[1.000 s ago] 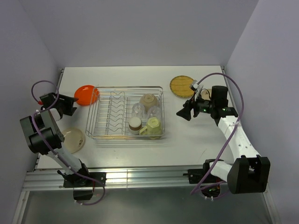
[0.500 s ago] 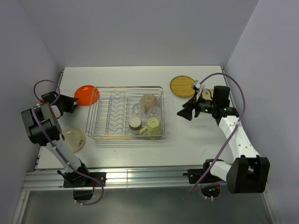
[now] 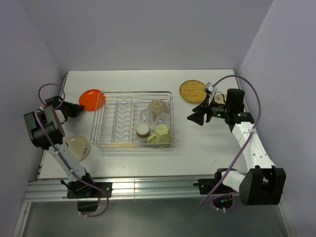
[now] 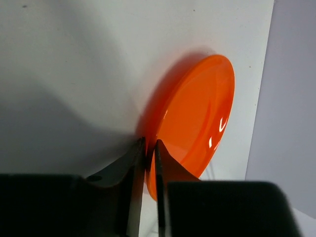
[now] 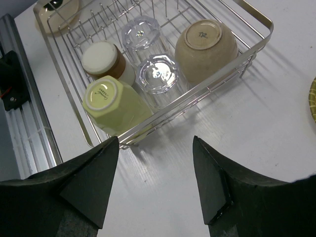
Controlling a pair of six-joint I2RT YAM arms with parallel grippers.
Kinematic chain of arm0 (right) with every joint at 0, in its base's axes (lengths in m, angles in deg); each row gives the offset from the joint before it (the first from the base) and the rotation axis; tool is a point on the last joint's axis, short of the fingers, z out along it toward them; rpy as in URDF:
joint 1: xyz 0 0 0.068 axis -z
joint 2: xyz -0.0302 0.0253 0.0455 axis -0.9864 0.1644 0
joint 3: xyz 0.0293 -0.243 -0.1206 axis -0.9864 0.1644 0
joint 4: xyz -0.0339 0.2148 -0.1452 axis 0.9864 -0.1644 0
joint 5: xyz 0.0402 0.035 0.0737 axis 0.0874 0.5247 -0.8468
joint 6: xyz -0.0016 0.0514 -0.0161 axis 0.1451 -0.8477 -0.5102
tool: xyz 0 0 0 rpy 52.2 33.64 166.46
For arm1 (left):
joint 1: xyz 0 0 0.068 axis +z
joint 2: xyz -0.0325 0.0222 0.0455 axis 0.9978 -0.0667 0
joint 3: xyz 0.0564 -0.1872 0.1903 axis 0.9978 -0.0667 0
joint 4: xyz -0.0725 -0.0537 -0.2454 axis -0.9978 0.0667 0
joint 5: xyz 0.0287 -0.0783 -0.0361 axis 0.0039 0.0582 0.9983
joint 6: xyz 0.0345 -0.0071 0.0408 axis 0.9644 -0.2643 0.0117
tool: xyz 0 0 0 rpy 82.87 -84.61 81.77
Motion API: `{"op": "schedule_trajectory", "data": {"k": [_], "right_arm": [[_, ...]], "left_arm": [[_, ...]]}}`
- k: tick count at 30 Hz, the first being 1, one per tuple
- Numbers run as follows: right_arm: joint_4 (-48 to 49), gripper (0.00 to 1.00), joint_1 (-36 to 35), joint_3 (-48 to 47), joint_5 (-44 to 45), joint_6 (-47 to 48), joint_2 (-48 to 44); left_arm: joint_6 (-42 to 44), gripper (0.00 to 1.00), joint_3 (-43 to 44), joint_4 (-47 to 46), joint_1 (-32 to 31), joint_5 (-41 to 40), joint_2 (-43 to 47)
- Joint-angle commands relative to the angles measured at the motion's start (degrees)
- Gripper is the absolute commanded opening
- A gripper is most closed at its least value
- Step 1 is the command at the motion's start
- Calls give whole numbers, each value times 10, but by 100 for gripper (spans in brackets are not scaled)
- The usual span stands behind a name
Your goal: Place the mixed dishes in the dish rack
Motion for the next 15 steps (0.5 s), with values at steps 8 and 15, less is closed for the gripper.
{"op": "schedule_trajectory", "data": {"k": [8, 15], "right_arm": [[0, 68, 6, -36, -20, -16, -35], [-14, 67, 7, -37, -21, -6, -54]], "left_arm": [[-27, 3, 15, -48, -5, 17, 1], [-76, 0, 48, -85, -5, 11, 35]]}}
